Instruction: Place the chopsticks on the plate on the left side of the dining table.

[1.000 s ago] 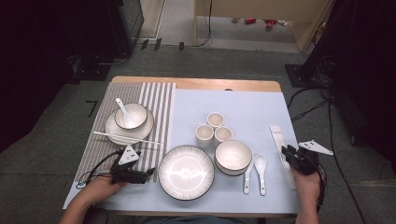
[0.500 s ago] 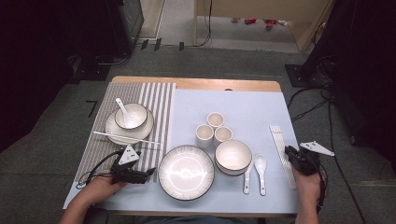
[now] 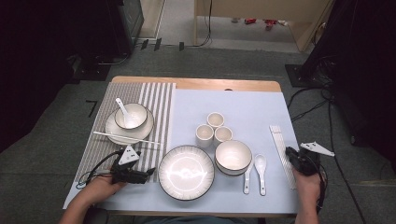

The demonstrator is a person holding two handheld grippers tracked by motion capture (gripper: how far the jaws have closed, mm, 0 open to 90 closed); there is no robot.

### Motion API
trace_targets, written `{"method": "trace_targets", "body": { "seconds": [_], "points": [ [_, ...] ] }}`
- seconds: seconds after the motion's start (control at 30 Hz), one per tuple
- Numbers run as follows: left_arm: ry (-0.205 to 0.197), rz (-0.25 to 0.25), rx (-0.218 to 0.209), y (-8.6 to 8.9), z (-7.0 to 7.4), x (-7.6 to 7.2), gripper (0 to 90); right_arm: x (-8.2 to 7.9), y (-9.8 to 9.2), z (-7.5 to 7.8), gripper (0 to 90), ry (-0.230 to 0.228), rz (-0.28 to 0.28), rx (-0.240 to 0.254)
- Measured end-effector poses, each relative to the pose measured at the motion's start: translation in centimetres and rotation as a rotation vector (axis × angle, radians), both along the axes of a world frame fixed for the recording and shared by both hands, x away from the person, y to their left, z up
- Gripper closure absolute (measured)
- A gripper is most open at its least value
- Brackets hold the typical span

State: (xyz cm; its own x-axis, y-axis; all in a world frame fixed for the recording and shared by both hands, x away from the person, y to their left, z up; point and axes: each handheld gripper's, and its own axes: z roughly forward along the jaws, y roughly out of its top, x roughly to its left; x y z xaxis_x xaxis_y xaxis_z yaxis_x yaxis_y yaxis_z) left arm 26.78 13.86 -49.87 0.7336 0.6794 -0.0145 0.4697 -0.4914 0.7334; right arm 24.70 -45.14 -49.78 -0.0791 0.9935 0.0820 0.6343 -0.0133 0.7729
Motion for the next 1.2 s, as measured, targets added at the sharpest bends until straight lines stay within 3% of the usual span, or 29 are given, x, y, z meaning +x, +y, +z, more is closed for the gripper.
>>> {"method": "trace_targets", "body": {
  "seconds": [0.5, 1.0, 1.2],
  "points": [
    [0.000, -0.001, 0.002, 0.0, 0.0, 0.0, 14.6, 0.1, -0.2, -0.2, 84.5, 0.028, -0.023, 0.010],
    [-0.001, -0.002, 0.002, 0.0, 0.0, 0.0, 14.6, 1.0, -0.1, -0.3, 83.7, 0.034, -0.032, -0.026],
    [-0.001, -0.002, 0.002, 0.0, 0.0, 0.0, 14.6, 1.0, -0.4, -0.3, 80.3, 0.040, -0.022, 0.011]
  ]
}}
